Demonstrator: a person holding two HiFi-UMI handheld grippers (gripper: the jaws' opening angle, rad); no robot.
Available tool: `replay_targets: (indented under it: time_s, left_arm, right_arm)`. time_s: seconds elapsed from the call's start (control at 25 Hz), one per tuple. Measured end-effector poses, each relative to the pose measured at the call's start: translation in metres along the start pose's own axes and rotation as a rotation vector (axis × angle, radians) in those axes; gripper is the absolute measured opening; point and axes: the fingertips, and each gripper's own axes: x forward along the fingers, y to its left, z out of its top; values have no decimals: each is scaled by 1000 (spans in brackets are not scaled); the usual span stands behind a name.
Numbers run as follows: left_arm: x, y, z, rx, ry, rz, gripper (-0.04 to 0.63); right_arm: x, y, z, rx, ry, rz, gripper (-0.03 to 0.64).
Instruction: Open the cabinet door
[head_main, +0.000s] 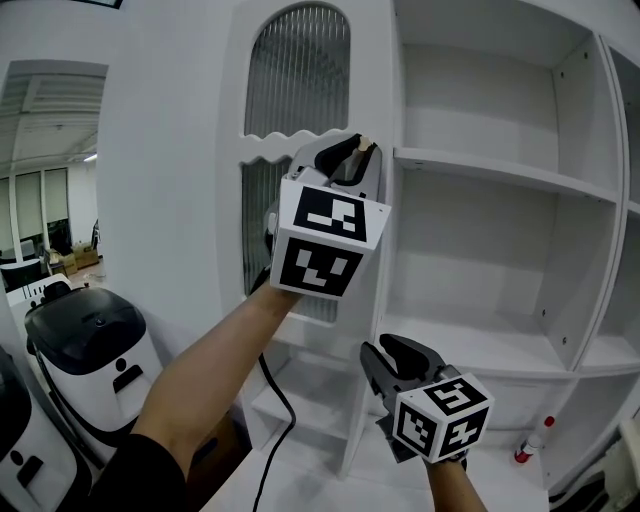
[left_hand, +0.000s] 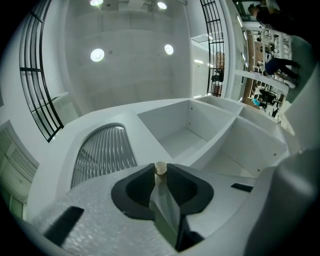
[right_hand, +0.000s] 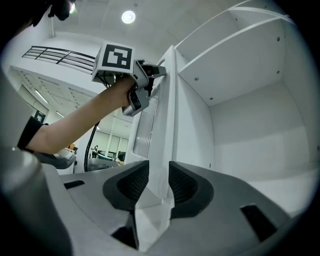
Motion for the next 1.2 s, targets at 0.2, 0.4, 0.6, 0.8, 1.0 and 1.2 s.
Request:
replay_targets:
  time_s: [0.2,0.4,0.6,0.8,1.0,1.2]
  left_arm:
    - [-7,1,5,-22,-5,-3,80]
    - [-14,3,10,-42,-3,-10,80]
    - [-18,5,11,-54,-5,-3,81]
    - [-25,4,8,-33,12,10,81]
    - [-40,5,-3,-50,37,50,34]
    - [-63,5,-19,-99,94,65,34]
  right_arm:
    - [4,2,-12,26,33,16,115]
    - [8,4,-22,61,55,39,118]
    - [14,9,-24,79,56,76,117]
    - [15,12,-29,79,62,84,107]
    - [16,9,-28,98,56,92,103]
    - [15,10,-28,109,67,94,101]
